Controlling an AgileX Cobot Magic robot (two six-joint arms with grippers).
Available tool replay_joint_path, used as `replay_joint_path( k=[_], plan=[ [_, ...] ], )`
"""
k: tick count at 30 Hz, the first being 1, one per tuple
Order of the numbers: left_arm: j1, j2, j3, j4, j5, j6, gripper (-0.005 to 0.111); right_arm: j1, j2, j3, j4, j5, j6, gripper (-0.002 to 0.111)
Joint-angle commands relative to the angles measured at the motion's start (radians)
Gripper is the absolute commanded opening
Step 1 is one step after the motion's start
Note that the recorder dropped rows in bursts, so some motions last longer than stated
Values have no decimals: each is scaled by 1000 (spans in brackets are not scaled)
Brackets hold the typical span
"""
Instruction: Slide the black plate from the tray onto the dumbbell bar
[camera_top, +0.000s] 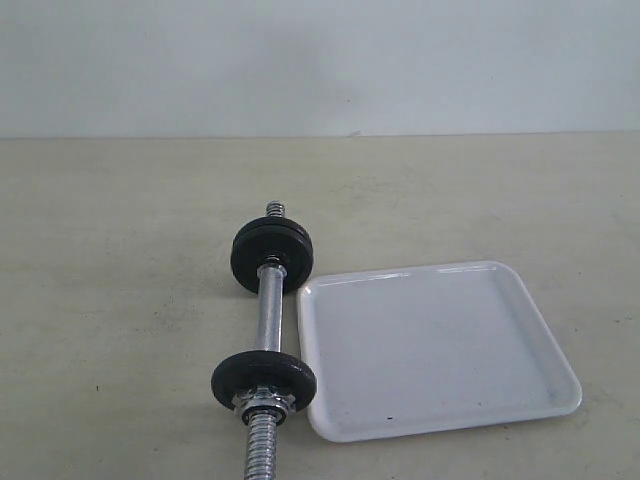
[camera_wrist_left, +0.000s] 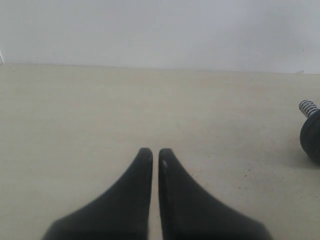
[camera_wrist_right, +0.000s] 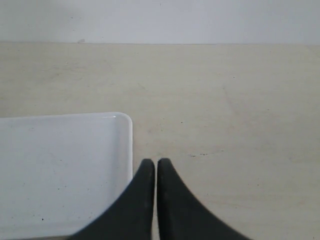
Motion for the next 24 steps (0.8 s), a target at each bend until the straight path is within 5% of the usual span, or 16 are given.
replay_joint_path(
  k=[1, 24],
  plan=[
    [2, -2, 4, -8, -1, 3, 4, -3, -4, -1, -4, -2, -4, 0],
    [48, -2, 4, -8, 2, 3, 4, -3, -4, -1, -4, -2, -4, 0]
  ],
)
